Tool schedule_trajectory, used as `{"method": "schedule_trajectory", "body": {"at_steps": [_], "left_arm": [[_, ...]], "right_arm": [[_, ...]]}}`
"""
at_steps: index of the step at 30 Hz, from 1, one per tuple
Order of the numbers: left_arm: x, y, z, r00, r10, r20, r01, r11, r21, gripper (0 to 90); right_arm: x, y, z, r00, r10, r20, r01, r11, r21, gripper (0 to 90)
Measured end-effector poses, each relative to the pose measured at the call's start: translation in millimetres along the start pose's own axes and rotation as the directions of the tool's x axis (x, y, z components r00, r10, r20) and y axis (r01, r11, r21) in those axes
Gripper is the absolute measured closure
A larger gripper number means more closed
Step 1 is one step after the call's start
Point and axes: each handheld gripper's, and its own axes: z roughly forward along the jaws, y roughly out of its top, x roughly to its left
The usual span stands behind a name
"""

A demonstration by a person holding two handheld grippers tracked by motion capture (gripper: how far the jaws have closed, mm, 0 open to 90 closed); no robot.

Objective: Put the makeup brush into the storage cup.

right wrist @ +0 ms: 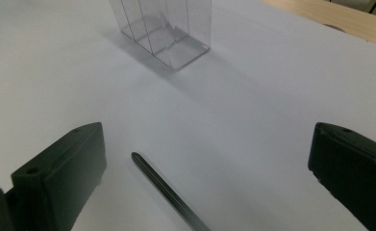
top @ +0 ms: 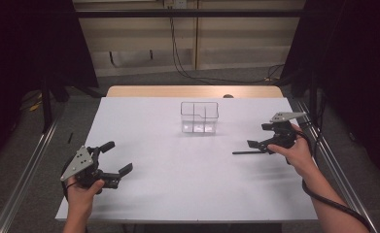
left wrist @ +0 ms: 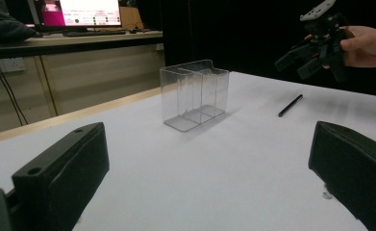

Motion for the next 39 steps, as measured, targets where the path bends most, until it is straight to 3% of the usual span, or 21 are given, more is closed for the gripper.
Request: {"method": "schedule_trajectory", "body": {"at_steps": [9, 13, 18, 23, 29, 39], "left_arm": [[-0.3, -0.1, 1.0, 1.0, 0.007, 0.002, -0.007, 1.0, 0.007, 0.3], [-0.6, -0.2, 1.5, 1.0, 0.009, 0.003, -0.009, 0.9999, 0.014, 0.3], [-0.2, -0.4, 1.5, 1.0, 0.007, 0.006, -0.007, 0.9999, 0.012, 0.3], [-0.3, -0.4, 1.4, 1.0, 0.003, 0.005, -0.003, 1.0, 0.008, 0.3], [0.0, -0.5, 1.5, 1.0, 0.006, 0.007, -0.006, 0.9999, 0.01, 0.3], [0.3, -0.7, 1.3, 1.0, 0.004, 0.005, -0.004, 0.9999, 0.011, 0.3]], "right_arm": [[-4.3, 4.8, 1.5, 0.9999, -0.013, 0.005, 0.013, 0.997, 0.082, 0.0], [-4.9, 7.4, 4.4, 0.9996, -0.024, 0.013, 0.021, 0.988, 0.154, 0.0], [-5.3, 8.9, 7.1, 0.9995, -0.029, 0.011, 0.026, 0.978, 0.208, 0.0], [-6.6, 10.8, 9.5, 0.9992, -0.04, 0.009, 0.036, 0.964, 0.265, 0.7], [-7.1, 13.5, 12.9, 0.9981, -0.061, 0.007, 0.055, 0.939, 0.339, 3.6], [-8.8, 9.3, 20.3, 0.9966, -0.08, -0.02, 0.081, 0.892, 0.445, 10.8]]}}
